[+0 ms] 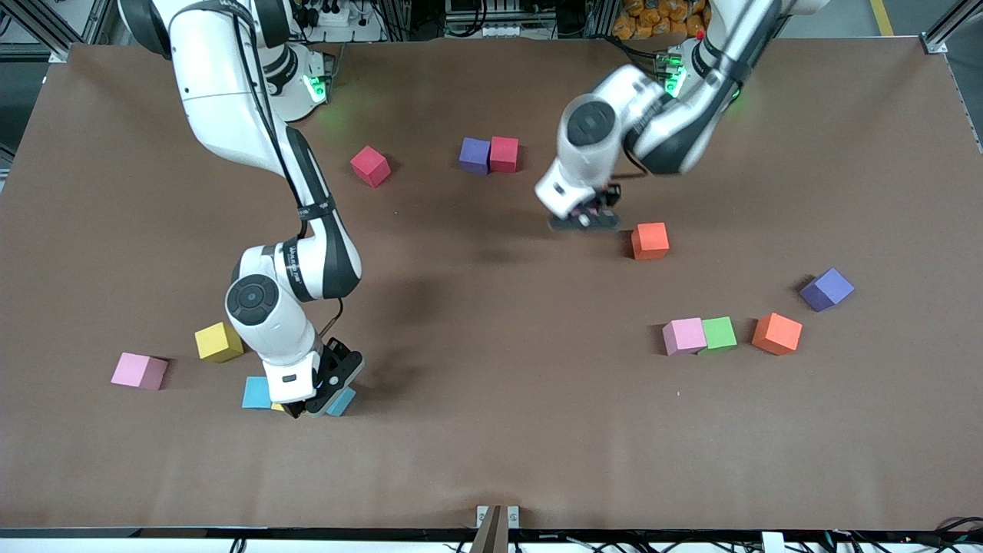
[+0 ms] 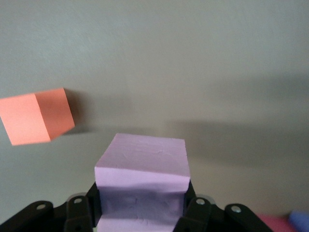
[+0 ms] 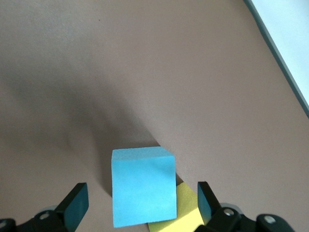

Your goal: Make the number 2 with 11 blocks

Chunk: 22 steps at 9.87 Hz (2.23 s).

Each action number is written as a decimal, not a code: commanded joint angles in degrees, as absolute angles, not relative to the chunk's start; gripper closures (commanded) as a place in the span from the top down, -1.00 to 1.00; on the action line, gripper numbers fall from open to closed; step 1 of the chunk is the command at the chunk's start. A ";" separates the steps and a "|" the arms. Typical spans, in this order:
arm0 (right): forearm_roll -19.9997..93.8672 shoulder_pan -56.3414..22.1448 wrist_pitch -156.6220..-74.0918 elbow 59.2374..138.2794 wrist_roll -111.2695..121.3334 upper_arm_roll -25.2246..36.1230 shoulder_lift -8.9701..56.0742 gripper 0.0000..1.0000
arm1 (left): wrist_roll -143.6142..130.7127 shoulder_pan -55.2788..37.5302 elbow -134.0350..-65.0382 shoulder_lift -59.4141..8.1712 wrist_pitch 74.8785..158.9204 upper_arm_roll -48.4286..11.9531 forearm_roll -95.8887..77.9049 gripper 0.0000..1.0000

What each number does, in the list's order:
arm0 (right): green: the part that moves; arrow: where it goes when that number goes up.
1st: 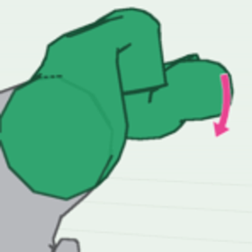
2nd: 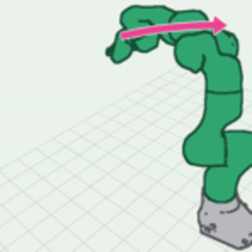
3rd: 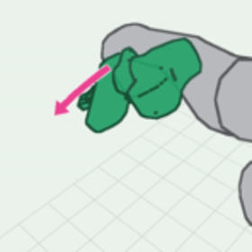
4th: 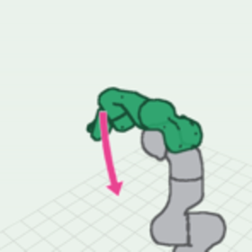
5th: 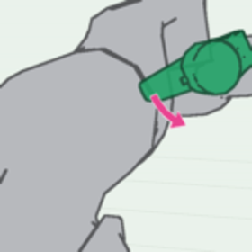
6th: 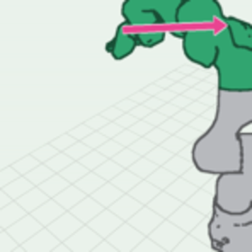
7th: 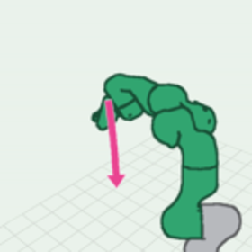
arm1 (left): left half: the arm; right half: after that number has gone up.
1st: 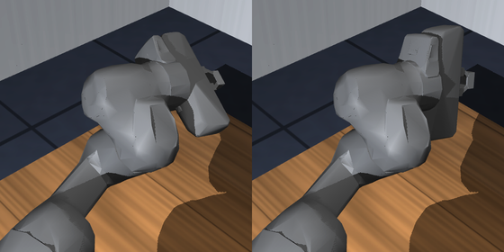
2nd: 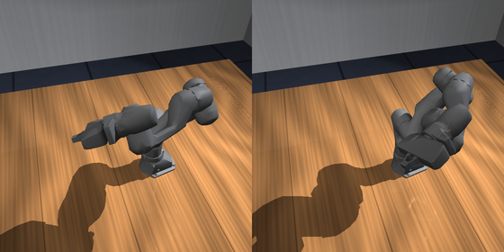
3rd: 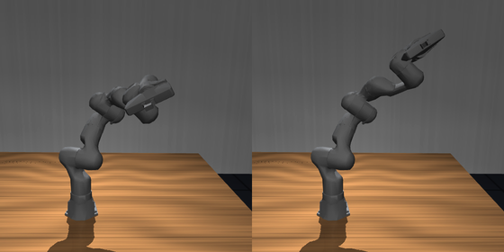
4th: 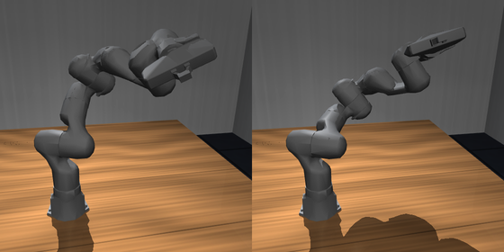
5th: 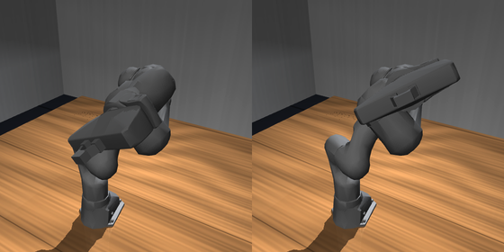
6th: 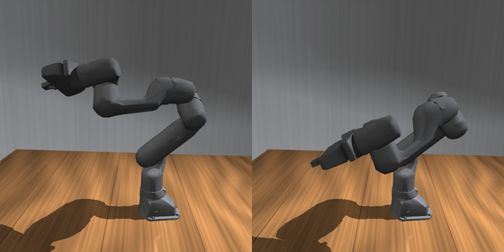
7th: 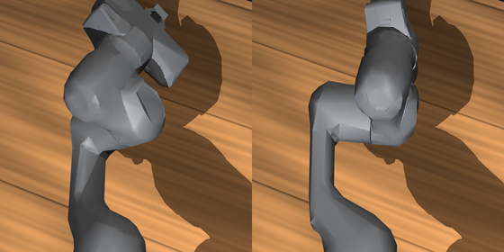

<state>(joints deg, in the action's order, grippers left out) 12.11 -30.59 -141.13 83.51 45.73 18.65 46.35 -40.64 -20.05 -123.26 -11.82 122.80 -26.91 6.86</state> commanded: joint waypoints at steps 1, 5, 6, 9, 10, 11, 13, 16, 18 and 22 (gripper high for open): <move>14.14 -28.05 -142.98 80.86 47.11 16.53 49.12 1.00 | -34.82 -16.10 -127.96 -9.32 122.78 -37.12 10.62 -1.00; 15.73 -25.67 -143.96 79.63 47.11 14.24 51.41 1.00 | -24.58 -16.17 -130.25 -10.46 122.61 -46.04 18.97 -1.00; 17.30 -25.66 -143.96 79.54 47.11 14.24 51.85 1.00 | -18.34 -16.00 -130.43 -10.72 122.69 -46.23 19.77 -1.00; 19.78 -25.75 -143.35 78.49 47.02 14.24 52.91 0.88 | -3.09 -12.83 -130.86 -12.56 125.22 -46.32 18.55 -1.00; 19.86 -25.75 -142.83 78.31 46.93 14.24 52.82 0.35 | -3.08 -12.75 -132.35 -13.26 130.64 -46.32 16.72 -1.00; 19.95 -25.75 -140.91 77.88 46.76 14.15 52.82 -0.15 | -3.16 -12.66 -134.28 -13.45 136.26 -46.32 15.39 -1.00; 22.65 -25.75 -136.08 75.86 46.58 14.24 52.65 -0.61 | -5.00 -12.74 -137.01 -14.49 144.37 -46.32 15.03 -1.00; 23.82 -26.45 -128.25 74.27 46.49 14.33 50.98 -0.61 | -6.24 -12.92 -138.08 -16.08 147.47 -46.32 14.85 -1.00; 24.60 -26.63 -125.09 74.35 45.97 14.33 49.32 -0.61 | -5.72 -13.71 -138.69 -16.35 147.48 -46.75 15.38 -1.00; 26.89 -26.63 -116.82 75.14 42.02 14.41 45.71 -0.61 | -4.83 -13.97 -139.39 -16.61 147.30 -47.81 18.98 -1.00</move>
